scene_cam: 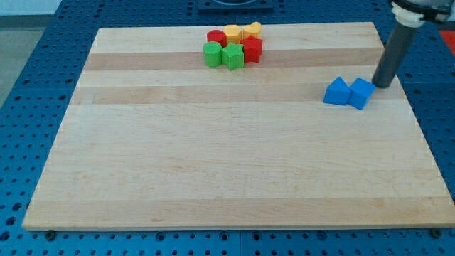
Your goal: Slide the blue cube along with blue triangle towards center
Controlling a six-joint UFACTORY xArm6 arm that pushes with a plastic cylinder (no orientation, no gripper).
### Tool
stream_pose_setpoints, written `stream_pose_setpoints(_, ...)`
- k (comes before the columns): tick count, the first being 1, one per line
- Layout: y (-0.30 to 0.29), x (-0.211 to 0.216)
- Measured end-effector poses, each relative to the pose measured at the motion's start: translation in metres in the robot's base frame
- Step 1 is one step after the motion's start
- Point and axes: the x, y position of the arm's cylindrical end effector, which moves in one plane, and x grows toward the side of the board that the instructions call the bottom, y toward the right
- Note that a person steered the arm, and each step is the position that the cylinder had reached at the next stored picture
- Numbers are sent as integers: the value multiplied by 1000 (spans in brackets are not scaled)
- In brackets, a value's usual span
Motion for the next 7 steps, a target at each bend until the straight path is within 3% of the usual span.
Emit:
stream_pose_setpoints(2, -3, 29)
stream_pose_setpoints(4, -39, 2)
stream_pose_setpoints(7, -86, 17)
